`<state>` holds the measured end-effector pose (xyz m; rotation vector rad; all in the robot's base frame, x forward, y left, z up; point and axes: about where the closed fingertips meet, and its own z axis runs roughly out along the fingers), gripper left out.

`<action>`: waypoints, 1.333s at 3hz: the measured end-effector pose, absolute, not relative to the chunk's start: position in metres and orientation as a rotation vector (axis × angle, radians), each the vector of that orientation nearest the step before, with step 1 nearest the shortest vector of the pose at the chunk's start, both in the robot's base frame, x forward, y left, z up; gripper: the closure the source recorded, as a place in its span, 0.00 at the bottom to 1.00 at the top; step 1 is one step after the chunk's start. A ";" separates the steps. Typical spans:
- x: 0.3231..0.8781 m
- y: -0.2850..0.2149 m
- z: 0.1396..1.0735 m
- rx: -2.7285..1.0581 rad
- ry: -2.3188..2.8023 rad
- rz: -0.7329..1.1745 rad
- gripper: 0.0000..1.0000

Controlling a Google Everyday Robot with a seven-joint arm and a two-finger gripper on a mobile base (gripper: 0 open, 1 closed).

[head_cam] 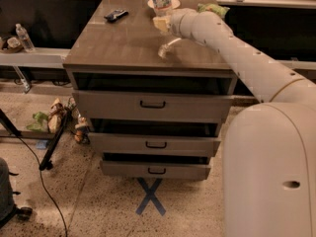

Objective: Move water bottle near paper bowl

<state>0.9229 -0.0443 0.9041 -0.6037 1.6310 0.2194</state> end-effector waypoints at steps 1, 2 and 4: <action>0.939 -0.066 0.911 -0.551 1.619 0.176 1.00; 0.964 -0.078 0.907 -0.492 1.623 0.185 1.00; 0.995 -0.072 0.897 -0.452 1.623 0.221 1.00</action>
Offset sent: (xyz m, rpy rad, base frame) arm 0.0633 -0.0568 0.0108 0.0742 -0.0378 -0.1372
